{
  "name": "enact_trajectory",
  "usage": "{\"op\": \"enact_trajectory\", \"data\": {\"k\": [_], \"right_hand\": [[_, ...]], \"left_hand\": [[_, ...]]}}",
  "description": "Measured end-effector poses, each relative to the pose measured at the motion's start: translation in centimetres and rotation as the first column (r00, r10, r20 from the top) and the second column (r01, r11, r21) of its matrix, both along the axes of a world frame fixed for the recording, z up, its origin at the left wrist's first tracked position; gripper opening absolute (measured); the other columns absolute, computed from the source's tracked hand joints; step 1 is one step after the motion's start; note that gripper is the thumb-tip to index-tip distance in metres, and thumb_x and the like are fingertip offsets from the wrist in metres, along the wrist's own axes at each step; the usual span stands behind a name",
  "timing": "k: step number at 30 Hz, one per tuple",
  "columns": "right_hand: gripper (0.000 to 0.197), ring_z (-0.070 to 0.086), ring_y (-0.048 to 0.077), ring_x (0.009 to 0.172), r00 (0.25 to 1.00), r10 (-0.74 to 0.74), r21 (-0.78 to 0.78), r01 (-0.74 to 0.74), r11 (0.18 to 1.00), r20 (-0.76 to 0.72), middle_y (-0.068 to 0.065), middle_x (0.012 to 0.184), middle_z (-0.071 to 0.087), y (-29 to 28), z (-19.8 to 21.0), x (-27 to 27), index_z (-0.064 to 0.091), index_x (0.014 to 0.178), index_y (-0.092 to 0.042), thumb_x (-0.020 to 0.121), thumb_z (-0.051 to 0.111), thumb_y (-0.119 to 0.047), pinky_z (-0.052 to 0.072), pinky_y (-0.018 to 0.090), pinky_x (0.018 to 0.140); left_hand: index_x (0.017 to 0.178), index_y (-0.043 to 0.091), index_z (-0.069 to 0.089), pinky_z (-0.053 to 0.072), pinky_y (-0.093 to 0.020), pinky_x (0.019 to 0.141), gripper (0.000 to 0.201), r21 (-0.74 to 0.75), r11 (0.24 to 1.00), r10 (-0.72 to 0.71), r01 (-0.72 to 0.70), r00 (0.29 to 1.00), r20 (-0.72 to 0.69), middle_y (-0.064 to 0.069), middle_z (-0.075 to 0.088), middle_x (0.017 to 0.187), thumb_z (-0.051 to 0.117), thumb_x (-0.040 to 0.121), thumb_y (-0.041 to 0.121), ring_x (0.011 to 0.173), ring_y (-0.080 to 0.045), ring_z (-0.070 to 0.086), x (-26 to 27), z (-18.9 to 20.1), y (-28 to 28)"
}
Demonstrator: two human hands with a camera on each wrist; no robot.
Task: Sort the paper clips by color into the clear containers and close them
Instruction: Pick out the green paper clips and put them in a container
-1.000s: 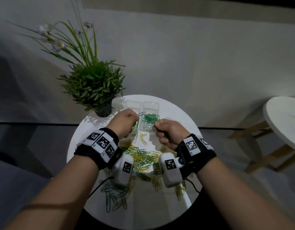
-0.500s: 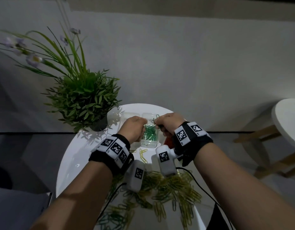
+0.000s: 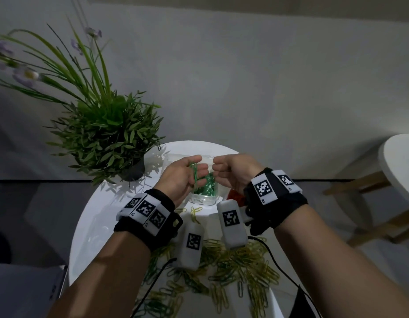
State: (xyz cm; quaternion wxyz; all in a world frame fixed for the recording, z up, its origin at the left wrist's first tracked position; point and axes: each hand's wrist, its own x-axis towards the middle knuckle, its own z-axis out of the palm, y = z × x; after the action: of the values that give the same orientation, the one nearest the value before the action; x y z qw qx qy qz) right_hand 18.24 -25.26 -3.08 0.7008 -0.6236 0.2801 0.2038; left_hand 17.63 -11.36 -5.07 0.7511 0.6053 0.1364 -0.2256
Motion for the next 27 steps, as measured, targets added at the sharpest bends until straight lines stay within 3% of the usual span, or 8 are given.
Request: {"op": "enact_trajectory", "data": {"k": [2, 3, 5, 8, 16, 18, 22, 27], "right_hand": [[0.020, 0.029, 0.010, 0.054, 0.999, 0.012, 0.043, -0.014, 0.999, 0.042, 0.028, 0.062, 0.058, -0.6, 1.0, -0.8, 0.058, 0.095, 0.002, 0.096, 0.039, -0.001, 0.045, 0.023, 0.063], [0.028, 0.033, 0.009, 0.058, 0.998, 0.004, 0.044, -0.007, 0.999, 0.068, 0.041, 0.095, 0.059, -1.1, 1.4, -1.4, 0.056, 0.114, 0.012, 0.096, 0.039, -0.002, 0.050, 0.026, 0.073], [0.032, 0.047, 0.010, 0.065, 0.993, -0.023, 0.030, 0.019, 0.999, 0.117, 0.041, 0.123, 0.048, -2.5, 1.7, -2.8, 0.052, 0.118, 0.017, 0.096, 0.039, -0.002, 0.048, 0.022, 0.069], [0.020, 0.065, 0.017, 0.079, 0.987, -0.047, -0.036, 0.053, 0.998, 0.152, 0.012, 0.098, 0.070, -5.0, 1.1, -6.2, 0.066, 0.091, -0.007, 0.092, 0.048, -0.001, 0.052, 0.022, 0.069], [0.016, 0.051, 0.013, 0.040, 0.992, 0.040, -0.393, 0.010, 0.919, 0.118, 0.010, 0.060, 0.063, -7.3, -3.1, -15.7, 0.062, 0.076, 0.001, 0.079, 0.059, 0.016, 0.039, 0.016, 0.039], [0.017, 0.048, 0.011, 0.041, 0.985, 0.155, -0.548, -0.089, 0.832, 0.074, 0.003, 0.056, 0.063, -7.0, -4.4, -17.4, 0.063, 0.066, -0.002, 0.077, 0.062, 0.011, 0.037, 0.017, 0.039], [0.011, 0.061, 0.014, 0.063, 0.913, 0.395, -0.780, -0.319, 0.538, -0.101, 0.003, 0.067, 0.069, -5.5, -5.3, -18.6, 0.067, 0.066, -0.008, 0.072, 0.073, -0.013, 0.050, 0.023, 0.059], [0.021, 0.063, 0.019, 0.078, 0.811, 0.499, -0.824, -0.488, 0.288, -0.305, 0.002, 0.077, 0.068, -2.9, -5.0, -18.9, 0.067, 0.072, -0.015, 0.070, 0.077, -0.034, 0.051, 0.026, 0.065]], "left_hand": [[0.135, 0.000, 0.042, 0.044, -0.021, 0.070, 0.068, 0.051, 0.998, -0.026, 0.025, 0.999, 0.021, -0.017, 0.054, 0.121, 0.018, 0.077, -0.025, 0.108, -0.023, 0.054, 0.1, -0.3, -0.3], [0.139, 0.002, 0.040, 0.039, -0.020, 0.070, 0.066, 0.087, 0.995, -0.048, 0.045, 0.998, 0.039, -0.017, 0.051, 0.131, 0.020, 0.081, -0.023, 0.112, -0.022, 0.052, 0.1, -0.3, -0.4], [0.143, 0.006, 0.037, 0.037, -0.019, 0.070, 0.060, 0.137, 0.987, -0.092, 0.082, 0.993, 0.068, -0.017, 0.043, 0.144, 0.024, 0.089, -0.017, 0.124, -0.021, 0.048, 0.0, -0.3, -0.4], [0.142, 0.006, 0.038, 0.039, -0.017, 0.069, 0.055, 0.149, 0.985, -0.103, 0.086, 0.988, 0.113, -0.015, 0.044, 0.144, 0.026, 0.092, -0.014, 0.129, -0.022, 0.047, -0.4, 0.2, -0.3], [0.097, 0.009, 0.065, 0.044, -0.015, 0.050, 0.019, 0.396, 0.911, -0.235, 0.113, 0.933, 0.274, -0.009, 0.065, 0.082, 0.048, 0.092, 0.001, 0.053, -0.008, 0.055, -6.7, -1.0, 1.2], [0.082, 0.016, 0.068, 0.048, -0.020, 0.060, 0.014, 0.528, 0.837, -0.324, 0.142, 0.907, 0.270, -0.003, 0.069, 0.077, 0.056, 0.085, 0.010, 0.059, -0.008, 0.058, -9.0, -2.2, 1.5], [0.081, 0.017, 0.069, 0.049, -0.030, 0.074, 0.010, 0.863, 0.470, -0.592, 0.185, 0.791, 0.153, 0.003, 0.065, 0.080, 0.060, 0.081, 0.012, 0.082, -0.020, 0.060, -13.2, -4.4, 2.3], [0.094, 0.028, 0.067, 0.050, -0.032, 0.079, 0.014, 0.906, 0.374, -0.597, 0.201, 0.799, 0.069, 0.008, 0.056, 0.084, 0.062, 0.084, 0.021, 0.086, -0.017, 0.058, -13.9, -4.0, 3.4]]}}
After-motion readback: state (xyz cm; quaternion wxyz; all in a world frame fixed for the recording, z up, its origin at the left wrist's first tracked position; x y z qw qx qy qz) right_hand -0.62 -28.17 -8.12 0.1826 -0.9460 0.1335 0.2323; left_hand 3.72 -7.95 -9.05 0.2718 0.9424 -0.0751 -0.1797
